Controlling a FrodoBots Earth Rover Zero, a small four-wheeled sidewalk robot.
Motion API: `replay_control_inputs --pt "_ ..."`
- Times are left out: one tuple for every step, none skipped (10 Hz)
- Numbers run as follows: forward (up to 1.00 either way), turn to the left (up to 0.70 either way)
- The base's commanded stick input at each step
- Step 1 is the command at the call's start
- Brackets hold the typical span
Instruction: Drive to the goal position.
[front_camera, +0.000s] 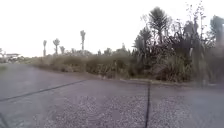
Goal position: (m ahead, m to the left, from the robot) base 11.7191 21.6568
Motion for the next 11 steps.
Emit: replay_control_inputs --pt "0.0 -0.45" --pt "0.0 -0.45" --pt "0.0 -0.45" --pt "0.0 -0.45" --pt "0.0 -0.45" --pt "0.0 -0.45" --pt "0.0 -0.45" --pt "0.0 -0.45" --pt "0.0 -0.45" --pt "0.0 -0.45" --pt "0.0 -0.45"
